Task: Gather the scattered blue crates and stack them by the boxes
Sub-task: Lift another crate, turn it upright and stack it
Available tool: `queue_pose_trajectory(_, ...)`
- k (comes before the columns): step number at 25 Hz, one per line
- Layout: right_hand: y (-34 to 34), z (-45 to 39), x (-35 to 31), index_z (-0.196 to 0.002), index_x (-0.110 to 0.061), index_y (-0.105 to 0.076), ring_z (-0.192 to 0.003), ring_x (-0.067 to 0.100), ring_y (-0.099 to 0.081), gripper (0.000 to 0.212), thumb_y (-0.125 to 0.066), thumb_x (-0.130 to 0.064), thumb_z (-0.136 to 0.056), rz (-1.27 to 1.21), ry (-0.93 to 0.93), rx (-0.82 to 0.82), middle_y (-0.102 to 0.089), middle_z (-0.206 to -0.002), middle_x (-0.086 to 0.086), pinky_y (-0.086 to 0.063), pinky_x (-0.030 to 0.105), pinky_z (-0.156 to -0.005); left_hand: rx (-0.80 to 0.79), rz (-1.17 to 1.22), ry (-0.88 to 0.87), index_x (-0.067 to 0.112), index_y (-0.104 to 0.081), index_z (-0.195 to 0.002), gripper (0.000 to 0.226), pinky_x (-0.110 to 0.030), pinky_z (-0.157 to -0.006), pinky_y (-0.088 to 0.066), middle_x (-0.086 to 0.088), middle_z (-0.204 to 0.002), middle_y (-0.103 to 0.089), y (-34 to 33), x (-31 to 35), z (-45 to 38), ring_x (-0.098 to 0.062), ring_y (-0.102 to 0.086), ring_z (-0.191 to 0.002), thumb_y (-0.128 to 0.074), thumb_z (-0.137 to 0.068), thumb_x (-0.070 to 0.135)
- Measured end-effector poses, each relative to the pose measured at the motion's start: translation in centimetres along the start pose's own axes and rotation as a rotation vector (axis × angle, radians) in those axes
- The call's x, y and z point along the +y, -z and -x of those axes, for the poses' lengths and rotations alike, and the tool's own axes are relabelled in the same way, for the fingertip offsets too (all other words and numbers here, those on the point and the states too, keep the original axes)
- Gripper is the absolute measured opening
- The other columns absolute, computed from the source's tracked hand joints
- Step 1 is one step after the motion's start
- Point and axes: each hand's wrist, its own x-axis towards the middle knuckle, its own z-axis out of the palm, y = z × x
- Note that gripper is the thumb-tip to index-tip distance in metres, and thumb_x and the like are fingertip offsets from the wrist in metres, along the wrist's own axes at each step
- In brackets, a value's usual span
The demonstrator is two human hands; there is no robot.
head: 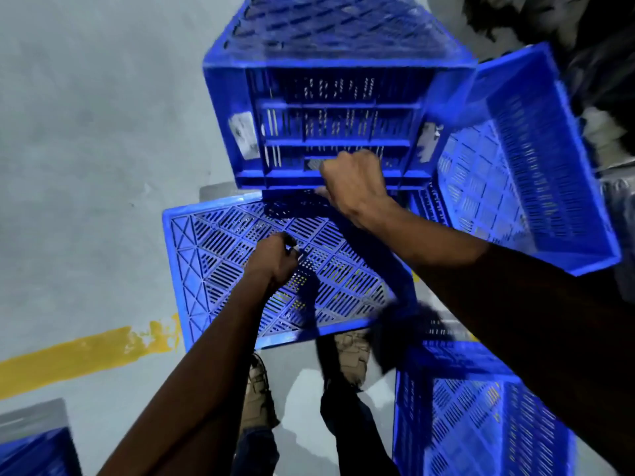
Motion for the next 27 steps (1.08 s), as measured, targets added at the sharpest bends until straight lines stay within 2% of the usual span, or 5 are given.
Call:
queue_pose_trajectory(6, 10.5, -1.7, 1.1, -0.089, -0.01, -0.068, -0.07, 0.03, -0.065, 0.039, -0.063, -0.048, -0.083, 0.024, 0.182, 0.327, -0.073, -0.087, 0.016, -0.029, 0.032, -0.063, 0.055, 0.194, 0.005, 0.01, -0.069, -0.105, 0.017, -0.036, -0.081, -0.052, -0.021, -0.093, -0.074, -0.6, 1.1, 1.1, -0.032, -0.07, -0.091, -0.057, -0.094, 0.015)
queue_pose_trajectory(11, 15.5, -1.3, 5.6, -0.113, -0.008, -0.058, -0.097, 0.04, -0.065, 0.05, -0.056, -0.052, -0.089, 0.086, 0.14, 0.314, -0.066, -0.108, 0.024, -0.03, 0.038, -0.068, 0.123, 0.323, -0.034, 0.008, -0.07, -0.101, 0.019, -0.03, -0.074, -0.049, -0.016, -0.09, -0.075, 0.9, 2.9, 3.8, -0.029, -0.069, -0.084, -0.055, -0.092, 0.015)
queue_pose_trajectory(14, 16.9, 1.4, 6.4, -0.089, -0.006, -0.061, -0.065, 0.038, -0.068, 0.043, -0.067, -0.047, -0.076, 0.137, 0.18, 0.358, -0.068, -0.075, 0.024, -0.029, 0.034, -0.058, 0.139, 0.447, -0.084, 0.008, -0.07, -0.098, 0.031, -0.039, -0.08, -0.055, -0.017, -0.089, -0.075, 1.8, 3.4, 5.4, -0.031, -0.07, -0.083, -0.052, -0.083, 0.028)
queue_pose_trajectory(17, 20.4, 3.3, 5.8, -0.067, -0.013, -0.056, -0.037, 0.026, -0.055, 0.04, -0.048, -0.052, -0.066, 0.041, 0.171, 0.56, -0.058, -0.047, 0.008, -0.023, 0.025, -0.052, 0.163, 0.542, -0.055, 0.016, -0.067, -0.09, 0.009, -0.043, -0.081, -0.054, -0.018, -0.088, -0.074, 2.3, 3.1, 7.8, -0.034, -0.07, -0.083, -0.059, -0.092, 0.013)
queue_pose_trajectory(27, 32.2, 15.3, -0.6, -0.065, -0.013, -0.057, -0.046, 0.027, -0.063, 0.033, -0.051, -0.045, -0.067, -0.298, -0.102, 0.871, -0.063, -0.053, 0.005, -0.024, 0.023, -0.05, 0.343, 0.853, 0.062, 0.026, -0.066, -0.091, 0.018, -0.05, -0.084, -0.053, -0.01, -0.096, -0.074, 9.6, 2.5, 18.1, -0.031, -0.07, -0.094, -0.063, -0.08, 0.04)
